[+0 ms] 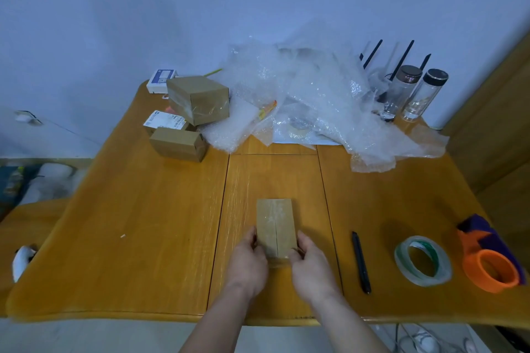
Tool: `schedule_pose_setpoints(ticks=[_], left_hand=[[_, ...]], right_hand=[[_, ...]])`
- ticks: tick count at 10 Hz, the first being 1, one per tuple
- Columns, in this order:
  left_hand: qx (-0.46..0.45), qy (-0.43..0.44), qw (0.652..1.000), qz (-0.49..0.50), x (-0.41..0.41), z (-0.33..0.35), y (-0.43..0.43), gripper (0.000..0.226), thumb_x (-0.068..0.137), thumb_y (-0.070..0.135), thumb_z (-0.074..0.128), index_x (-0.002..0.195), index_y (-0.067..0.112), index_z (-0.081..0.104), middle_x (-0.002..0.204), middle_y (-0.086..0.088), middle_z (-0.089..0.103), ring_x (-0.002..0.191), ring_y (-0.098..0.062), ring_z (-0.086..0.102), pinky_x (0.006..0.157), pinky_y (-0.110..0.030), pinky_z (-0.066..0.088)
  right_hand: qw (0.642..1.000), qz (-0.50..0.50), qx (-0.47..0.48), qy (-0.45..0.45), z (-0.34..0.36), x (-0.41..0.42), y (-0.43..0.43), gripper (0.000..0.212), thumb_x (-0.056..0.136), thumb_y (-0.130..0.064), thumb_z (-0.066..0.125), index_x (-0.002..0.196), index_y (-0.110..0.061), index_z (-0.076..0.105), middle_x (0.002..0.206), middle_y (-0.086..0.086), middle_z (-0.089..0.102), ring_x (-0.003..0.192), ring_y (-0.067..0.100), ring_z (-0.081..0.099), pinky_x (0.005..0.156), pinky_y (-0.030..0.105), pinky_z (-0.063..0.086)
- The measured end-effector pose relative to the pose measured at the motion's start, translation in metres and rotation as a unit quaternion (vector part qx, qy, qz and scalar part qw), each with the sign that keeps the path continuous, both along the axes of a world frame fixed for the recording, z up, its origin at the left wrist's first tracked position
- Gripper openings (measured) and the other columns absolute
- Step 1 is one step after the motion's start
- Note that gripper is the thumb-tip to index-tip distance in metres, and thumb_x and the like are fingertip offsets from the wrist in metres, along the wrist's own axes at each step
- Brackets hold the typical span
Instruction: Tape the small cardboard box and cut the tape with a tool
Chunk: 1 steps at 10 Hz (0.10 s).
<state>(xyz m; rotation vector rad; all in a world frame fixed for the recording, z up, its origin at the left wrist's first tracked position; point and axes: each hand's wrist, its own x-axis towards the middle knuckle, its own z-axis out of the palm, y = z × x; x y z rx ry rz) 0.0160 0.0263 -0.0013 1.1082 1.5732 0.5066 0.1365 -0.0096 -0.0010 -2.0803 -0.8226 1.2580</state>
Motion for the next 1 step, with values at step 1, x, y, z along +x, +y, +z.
schedule_pose_setpoints(ticks=[1], left_hand=[[-0.012, -0.006, 1.0, 0.016, -0.0016, 0.0012, -0.0014, 0.054, 0.107, 0.009, 0.042, 0.159, 0.022, 0.035, 0.154, 0.0, 0.053, 0.144, -0.022, 0.047, 0.12, -0.043, 0.039]], right_hand=[[1.0, -0.014, 0.0, -0.01, 0.0008, 0.0037, -0.0025, 0.053, 0.105, -0.027, 0.051, 0.156, -0.03, 0.035, 0.155, -0.002, 0.048, 0.141, 0.023, 0.047, 0.116, 0.043, 0.043]])
